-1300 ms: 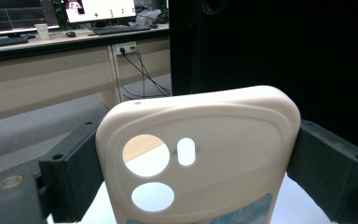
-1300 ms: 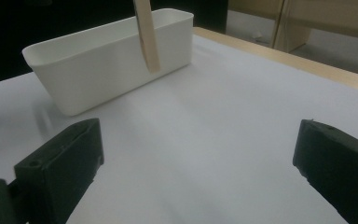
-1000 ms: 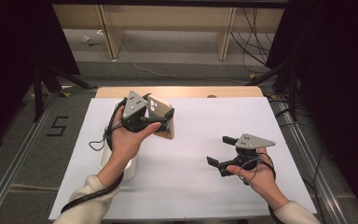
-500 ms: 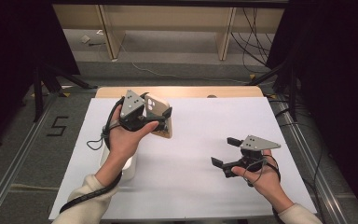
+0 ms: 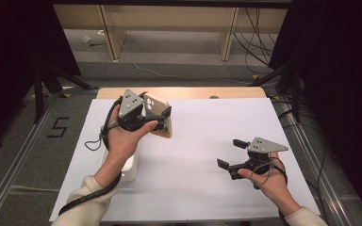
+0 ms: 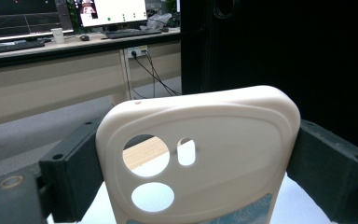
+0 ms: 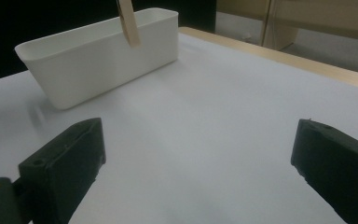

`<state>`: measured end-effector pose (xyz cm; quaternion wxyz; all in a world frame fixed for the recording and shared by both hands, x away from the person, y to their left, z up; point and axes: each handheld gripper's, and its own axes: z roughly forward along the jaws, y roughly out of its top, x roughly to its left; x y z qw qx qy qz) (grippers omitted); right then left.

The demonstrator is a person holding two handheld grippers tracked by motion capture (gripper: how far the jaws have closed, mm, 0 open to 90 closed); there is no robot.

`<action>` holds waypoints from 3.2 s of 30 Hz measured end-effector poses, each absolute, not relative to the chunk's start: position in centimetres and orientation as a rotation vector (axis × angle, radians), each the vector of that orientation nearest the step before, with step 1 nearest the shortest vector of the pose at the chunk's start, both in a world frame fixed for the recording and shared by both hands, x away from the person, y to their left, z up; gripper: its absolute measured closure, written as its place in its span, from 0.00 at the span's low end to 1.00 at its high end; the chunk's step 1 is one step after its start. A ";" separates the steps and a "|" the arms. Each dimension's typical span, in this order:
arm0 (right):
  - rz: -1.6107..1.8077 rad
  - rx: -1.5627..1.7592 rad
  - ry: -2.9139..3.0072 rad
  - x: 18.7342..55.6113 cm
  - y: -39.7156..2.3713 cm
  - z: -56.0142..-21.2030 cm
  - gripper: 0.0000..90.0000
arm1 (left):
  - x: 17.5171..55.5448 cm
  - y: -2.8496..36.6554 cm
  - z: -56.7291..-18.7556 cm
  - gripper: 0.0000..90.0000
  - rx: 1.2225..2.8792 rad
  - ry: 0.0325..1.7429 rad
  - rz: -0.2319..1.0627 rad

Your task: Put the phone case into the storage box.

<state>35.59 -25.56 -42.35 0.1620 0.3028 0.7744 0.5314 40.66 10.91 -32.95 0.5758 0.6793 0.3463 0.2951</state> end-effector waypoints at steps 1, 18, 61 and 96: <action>1.517 0.862 2.209 35.6 -25.6 -42.4 0.04 | 40.6 10.9 -32.9 0.12 1.589 0.814 0.689; 1.522 0.878 2.185 35.3 -26.8 -42.4 0.05 | 40.7 11.6 -32.5 0.12 1.572 0.828 0.701; 1.509 0.902 2.164 35.2 -27.8 -42.8 0.07 | 41.0 14.2 -31.4 0.12 1.530 0.875 0.761; 1.510 0.906 2.163 35.2 -27.7 -42.9 0.07 | 41.3 16.3 -31.0 0.12 1.499 0.925 0.802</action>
